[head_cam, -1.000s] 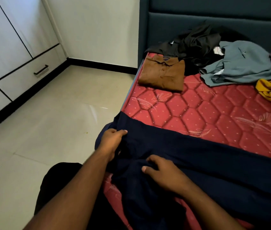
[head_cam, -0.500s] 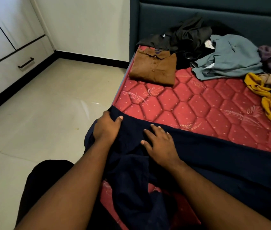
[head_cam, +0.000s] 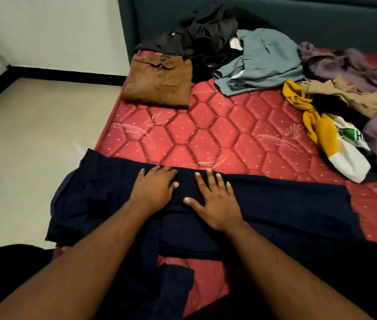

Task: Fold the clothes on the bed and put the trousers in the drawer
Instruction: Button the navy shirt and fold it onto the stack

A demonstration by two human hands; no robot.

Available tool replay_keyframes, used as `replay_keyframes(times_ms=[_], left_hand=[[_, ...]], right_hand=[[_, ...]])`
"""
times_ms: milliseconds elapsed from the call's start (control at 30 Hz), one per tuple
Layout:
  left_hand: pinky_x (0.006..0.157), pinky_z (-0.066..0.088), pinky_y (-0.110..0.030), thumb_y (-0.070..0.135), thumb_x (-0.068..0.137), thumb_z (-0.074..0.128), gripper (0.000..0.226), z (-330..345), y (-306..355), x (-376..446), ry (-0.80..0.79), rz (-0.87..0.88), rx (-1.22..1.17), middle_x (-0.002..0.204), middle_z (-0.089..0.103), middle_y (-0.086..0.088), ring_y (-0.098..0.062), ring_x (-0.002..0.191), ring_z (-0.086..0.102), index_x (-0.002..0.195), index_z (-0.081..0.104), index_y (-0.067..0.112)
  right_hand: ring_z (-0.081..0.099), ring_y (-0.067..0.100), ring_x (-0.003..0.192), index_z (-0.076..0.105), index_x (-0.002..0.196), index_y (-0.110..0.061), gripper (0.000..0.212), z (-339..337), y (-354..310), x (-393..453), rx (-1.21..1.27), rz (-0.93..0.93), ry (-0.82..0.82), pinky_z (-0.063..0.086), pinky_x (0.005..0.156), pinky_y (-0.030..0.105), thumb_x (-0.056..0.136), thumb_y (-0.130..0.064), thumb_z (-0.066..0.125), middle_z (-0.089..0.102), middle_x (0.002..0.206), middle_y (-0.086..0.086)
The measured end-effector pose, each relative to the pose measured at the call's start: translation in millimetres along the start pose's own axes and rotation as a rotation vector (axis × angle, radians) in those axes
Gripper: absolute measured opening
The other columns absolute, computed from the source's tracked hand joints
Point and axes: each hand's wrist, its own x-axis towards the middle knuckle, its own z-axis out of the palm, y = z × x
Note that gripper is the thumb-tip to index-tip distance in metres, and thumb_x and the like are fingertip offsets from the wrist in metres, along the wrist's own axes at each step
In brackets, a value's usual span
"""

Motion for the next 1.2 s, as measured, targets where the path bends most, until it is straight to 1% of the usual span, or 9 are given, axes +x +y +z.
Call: replay_keyframes(times_ms=[167,333,433,600,700,800,900,1100,1200], left_hand=[[0.113,-0.003,-0.065,0.056,0.101,0.023,0.060,5.7,-4.8,-2.7,-0.157,-0.089,0.079,0.164,0.000,0.010,-0.024,0.151,-0.007,0.155,0.007,0.037],[0.113,-0.006,-0.065,0.048,0.103,0.027,0.056,-2.5,50.1,19.0,-0.107,0.067,-0.002,0.164,0.006,0.007,-0.021,0.151,-0.006,0.155,0.013,0.033],[0.113,-0.005,-0.066,0.049,0.103,0.026,0.057,4.8,80.2,31.1,-0.150,0.155,0.003,0.164,0.005,0.006,-0.023,0.151,-0.007,0.155,0.013,0.031],[0.116,-0.014,-0.058,0.061,0.097,0.011,0.067,35.8,116.8,35.1,-0.181,0.258,0.055,0.164,-0.003,0.012,-0.018,0.150,-0.014,0.156,0.001,0.030],[0.116,-0.014,-0.055,0.060,0.089,-0.003,0.075,51.0,115.9,32.8,-0.146,0.221,0.149,0.164,-0.003,0.011,-0.018,0.150,-0.014,0.156,-0.002,0.028],[0.115,-0.017,-0.053,0.054,0.085,-0.005,0.075,54.6,110.6,33.7,-0.171,0.192,0.184,0.163,-0.013,0.009,-0.015,0.148,-0.018,0.154,-0.015,0.025],[0.116,-0.016,-0.054,0.057,0.087,-0.011,0.075,55.5,110.1,37.8,-0.146,0.172,0.122,0.163,-0.013,0.011,-0.013,0.149,-0.016,0.154,-0.014,0.026],[0.117,-0.014,-0.054,0.054,0.099,0.009,0.066,53.2,109.7,37.6,-0.149,0.177,0.073,0.162,-0.015,0.011,-0.013,0.149,-0.017,0.154,-0.015,0.026],[0.117,-0.012,-0.055,0.056,0.098,0.007,0.067,59.6,109.5,36.2,-0.118,0.176,0.078,0.163,-0.012,0.010,-0.014,0.149,-0.016,0.154,-0.014,0.026]], right_hand=[[-0.006,0.027,0.149,-0.002,0.154,-0.035,0.081,-36.9,114.5,-3.7,0.063,0.397,-0.107,-0.001,0.118,0.051,0.088,-0.075,0.024,-0.009,0.163,0.003],[0.042,0.028,0.131,0.049,0.132,-0.025,0.043,-75.5,179.6,-0.2,-0.067,0.308,0.003,0.032,0.109,0.045,0.092,-0.039,0.055,0.047,0.140,0.009],[0.051,0.027,0.121,0.060,0.120,-0.027,0.036,-81.6,203.1,-14.1,0.009,0.360,0.002,0.039,0.102,0.041,0.086,-0.037,0.065,0.055,0.128,0.007],[0.033,0.033,0.137,0.042,0.141,-0.020,0.050,-70.4,167.5,-5.3,-0.035,0.351,0.169,0.028,0.113,0.047,0.095,-0.035,0.051,0.038,0.148,0.016],[0.010,0.028,0.148,0.020,0.153,-0.018,0.058,-42.5,83.4,2.1,0.227,0.197,0.234,0.012,0.120,0.045,0.100,-0.034,0.038,0.016,0.161,0.010],[0.004,0.020,0.149,0.014,0.155,-0.019,0.058,-6.9,41.1,-4.1,0.379,0.248,0.248,-0.001,0.119,0.040,0.102,-0.036,0.032,0.013,0.162,0.003],[0.001,0.014,0.149,0.008,0.155,-0.019,0.061,0.7,70.6,-4.7,0.341,0.378,0.239,-0.010,0.118,0.044,0.102,-0.043,0.027,0.006,0.163,-0.002],[-0.010,0.022,0.149,-0.004,0.155,-0.014,0.066,-42.4,185.5,-19.0,0.359,1.039,0.207,-0.009,0.117,0.050,0.102,-0.045,0.022,-0.012,0.162,0.008],[-0.006,0.025,0.149,-0.006,0.154,-0.011,0.068,-45.0,153.3,-11.2,0.121,0.771,0.334,-0.004,0.119,0.049,0.103,-0.044,0.024,-0.010,0.162,0.011]])
